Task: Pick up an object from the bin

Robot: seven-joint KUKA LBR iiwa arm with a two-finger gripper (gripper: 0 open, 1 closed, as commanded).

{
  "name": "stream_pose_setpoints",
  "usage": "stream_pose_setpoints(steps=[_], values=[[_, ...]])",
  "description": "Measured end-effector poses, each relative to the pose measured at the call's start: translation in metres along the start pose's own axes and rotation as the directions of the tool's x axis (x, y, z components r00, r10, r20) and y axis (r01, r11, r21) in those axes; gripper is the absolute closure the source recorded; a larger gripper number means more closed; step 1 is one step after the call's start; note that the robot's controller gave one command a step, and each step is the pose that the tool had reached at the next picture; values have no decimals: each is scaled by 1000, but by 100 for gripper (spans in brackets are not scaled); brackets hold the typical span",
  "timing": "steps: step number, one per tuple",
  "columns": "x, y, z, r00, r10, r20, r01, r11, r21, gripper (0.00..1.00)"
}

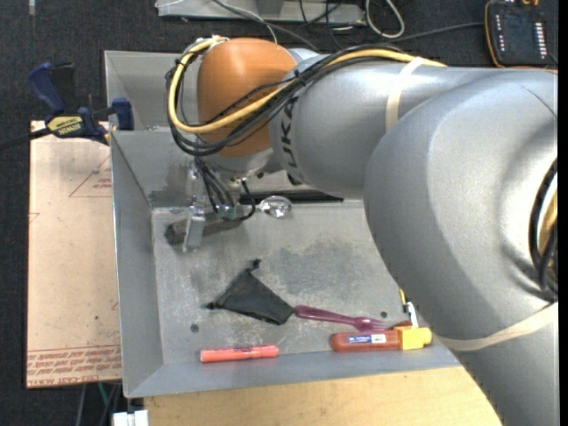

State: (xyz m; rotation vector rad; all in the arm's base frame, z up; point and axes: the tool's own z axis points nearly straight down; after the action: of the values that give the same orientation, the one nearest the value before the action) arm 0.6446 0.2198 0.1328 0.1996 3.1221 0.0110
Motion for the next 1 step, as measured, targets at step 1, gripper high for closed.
stream_pose_setpoints(steps=[1], values=[[16,-10,33,991,-132,-12,133,991,2,0]])
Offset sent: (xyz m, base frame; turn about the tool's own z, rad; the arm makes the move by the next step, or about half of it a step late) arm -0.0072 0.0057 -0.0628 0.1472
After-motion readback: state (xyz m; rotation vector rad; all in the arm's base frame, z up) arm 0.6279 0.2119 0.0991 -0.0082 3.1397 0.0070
